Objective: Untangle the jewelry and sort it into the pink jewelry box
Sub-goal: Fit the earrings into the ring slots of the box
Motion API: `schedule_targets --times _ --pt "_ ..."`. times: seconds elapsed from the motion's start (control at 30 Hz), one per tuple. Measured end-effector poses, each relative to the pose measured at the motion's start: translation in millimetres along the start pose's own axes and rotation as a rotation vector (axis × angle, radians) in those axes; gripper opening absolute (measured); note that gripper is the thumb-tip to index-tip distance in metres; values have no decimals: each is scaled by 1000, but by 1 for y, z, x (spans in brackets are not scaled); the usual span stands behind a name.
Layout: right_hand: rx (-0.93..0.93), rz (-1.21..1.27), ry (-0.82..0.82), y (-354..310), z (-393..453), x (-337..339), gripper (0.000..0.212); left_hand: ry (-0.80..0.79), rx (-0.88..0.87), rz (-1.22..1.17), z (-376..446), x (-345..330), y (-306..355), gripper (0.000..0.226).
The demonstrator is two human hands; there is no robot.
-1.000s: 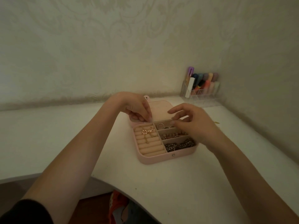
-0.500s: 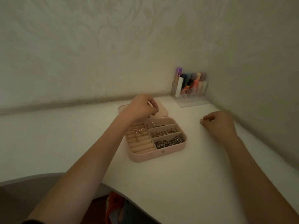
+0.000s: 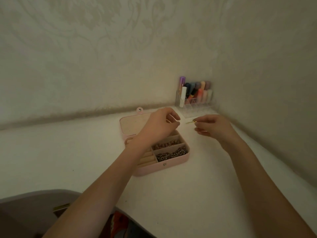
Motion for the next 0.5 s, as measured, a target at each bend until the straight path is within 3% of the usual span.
schedule_targets --times 0.13,0.27,0.5 --pt "-118 377 -203 -20 -12 -24 17 -13 -173 -43 -10 -5 15 22" --pt "-178 471 -282 -21 -14 -32 34 -17 -207 -113 -12 -7 15 27" --pt "-197 502 -304 -22 -19 -34 42 -63 -117 -240 -13 -6 6 14"
Point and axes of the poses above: each hand's wrist, its own z-axis towards the middle knuckle, its own x-axis out of the back of the hand, y = z × x, the point moved 6 cm from there along z, towards the middle knuckle, and after that the axes turned 9 degrees about x, right-handed, at the moved point
